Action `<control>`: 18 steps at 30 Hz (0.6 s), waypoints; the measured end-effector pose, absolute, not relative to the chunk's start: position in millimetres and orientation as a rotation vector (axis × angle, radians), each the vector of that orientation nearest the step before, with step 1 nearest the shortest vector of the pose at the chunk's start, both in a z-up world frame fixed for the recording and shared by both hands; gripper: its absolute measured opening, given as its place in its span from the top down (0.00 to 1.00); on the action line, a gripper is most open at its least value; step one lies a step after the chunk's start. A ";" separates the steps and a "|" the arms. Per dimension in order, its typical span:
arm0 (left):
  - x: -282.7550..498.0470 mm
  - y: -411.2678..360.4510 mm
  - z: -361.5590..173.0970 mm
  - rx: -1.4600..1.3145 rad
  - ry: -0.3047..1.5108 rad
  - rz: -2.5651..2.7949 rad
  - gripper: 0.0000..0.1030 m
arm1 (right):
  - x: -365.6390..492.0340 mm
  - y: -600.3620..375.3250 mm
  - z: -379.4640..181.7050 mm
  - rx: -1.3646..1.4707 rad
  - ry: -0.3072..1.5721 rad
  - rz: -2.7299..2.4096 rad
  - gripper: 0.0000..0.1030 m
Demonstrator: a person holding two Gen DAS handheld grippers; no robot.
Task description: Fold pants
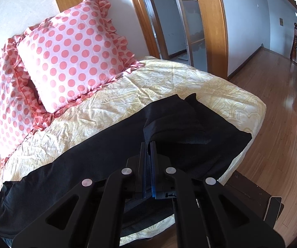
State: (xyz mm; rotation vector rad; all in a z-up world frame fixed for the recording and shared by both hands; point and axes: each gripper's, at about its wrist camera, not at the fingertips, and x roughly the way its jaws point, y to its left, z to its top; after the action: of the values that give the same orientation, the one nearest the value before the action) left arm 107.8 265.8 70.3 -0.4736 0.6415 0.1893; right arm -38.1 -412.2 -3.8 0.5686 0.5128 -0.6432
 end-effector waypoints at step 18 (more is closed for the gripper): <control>51.7 215.7 64.9 -0.116 0.465 0.390 0.14 | -45.3 -397.0 -11.4 0.651 0.526 -0.428 0.49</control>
State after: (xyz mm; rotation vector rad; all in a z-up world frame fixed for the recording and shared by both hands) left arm 51.7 215.7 64.9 -0.1159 0.4654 0.3899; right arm -45.3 -397.0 -11.4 0.6508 0.5261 -0.4275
